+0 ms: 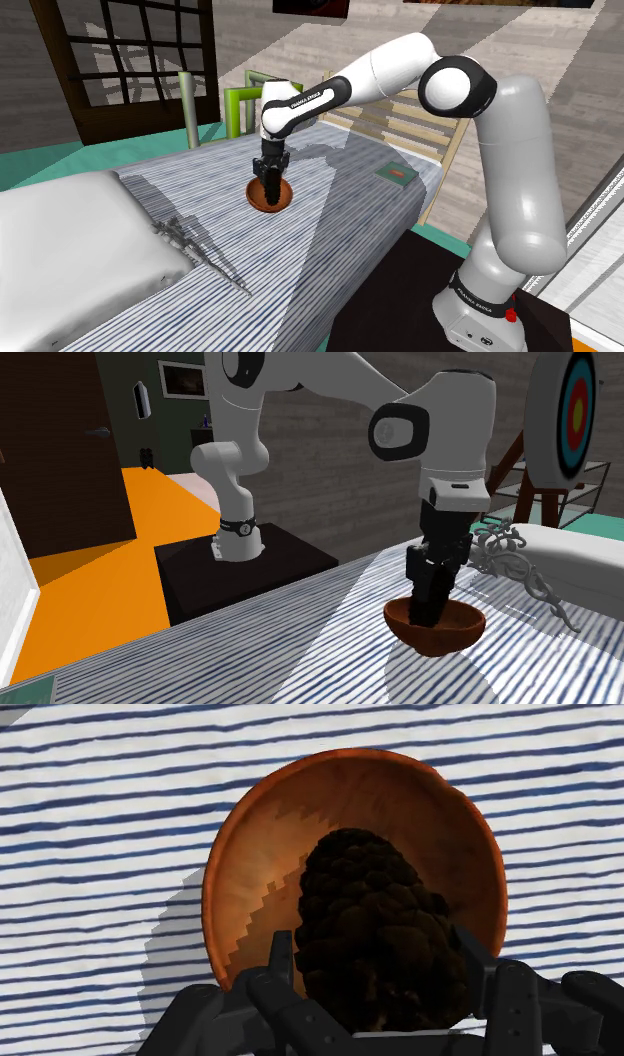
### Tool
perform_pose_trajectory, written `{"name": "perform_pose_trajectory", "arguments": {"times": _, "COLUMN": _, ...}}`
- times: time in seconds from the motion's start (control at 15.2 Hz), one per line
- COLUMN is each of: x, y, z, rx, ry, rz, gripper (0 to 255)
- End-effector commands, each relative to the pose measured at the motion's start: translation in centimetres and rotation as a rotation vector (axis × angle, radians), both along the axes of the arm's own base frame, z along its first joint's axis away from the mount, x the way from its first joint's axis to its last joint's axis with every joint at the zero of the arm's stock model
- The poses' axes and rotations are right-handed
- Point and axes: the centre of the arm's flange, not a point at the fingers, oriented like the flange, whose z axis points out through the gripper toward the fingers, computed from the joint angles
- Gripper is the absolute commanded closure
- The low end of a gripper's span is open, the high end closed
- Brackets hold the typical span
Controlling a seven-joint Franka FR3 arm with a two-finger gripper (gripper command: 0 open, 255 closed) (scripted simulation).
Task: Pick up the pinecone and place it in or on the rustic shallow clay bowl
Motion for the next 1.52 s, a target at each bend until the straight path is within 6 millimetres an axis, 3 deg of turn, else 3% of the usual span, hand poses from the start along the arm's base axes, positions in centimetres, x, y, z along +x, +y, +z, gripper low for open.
{"name": "perform_pose_trajectory", "arguments": {"times": 0.0, "x": -0.1, "y": -0.1, "z": -0.6, "rx": -0.001, "ry": 0.01, "rz": 0.0, "gripper": 255}}
{"name": "perform_pose_trajectory", "arguments": {"times": 0.26, "x": -0.1, "y": -0.1, "z": -0.6, "rx": -0.001, "ry": 0.01, "rz": 0.0, "gripper": 255}}
{"name": "perform_pose_trajectory", "arguments": {"times": 0.33, "x": -0.1, "y": -0.1, "z": -0.6, "rx": -0.001, "ry": 0.009, "rz": 0.0, "gripper": 0}}
{"name": "perform_pose_trajectory", "arguments": {"times": 0.66, "x": -0.1, "y": -0.1, "z": -0.6, "rx": -0.001, "ry": 0.009, "rz": 0.0, "gripper": 0}}
{"name": "perform_pose_trajectory", "arguments": {"times": 0.92, "x": -0.2, "y": -0.2, "z": 4.4, "rx": -0.001, "ry": 0.009, "rz": 0.0, "gripper": 0}}
{"name": "perform_pose_trajectory", "arguments": {"times": 1.45, "x": -0.2, "y": -0.2, "z": 4.4, "rx": -0.001, "ry": 0.009, "rz": 0.0, "gripper": 0}}
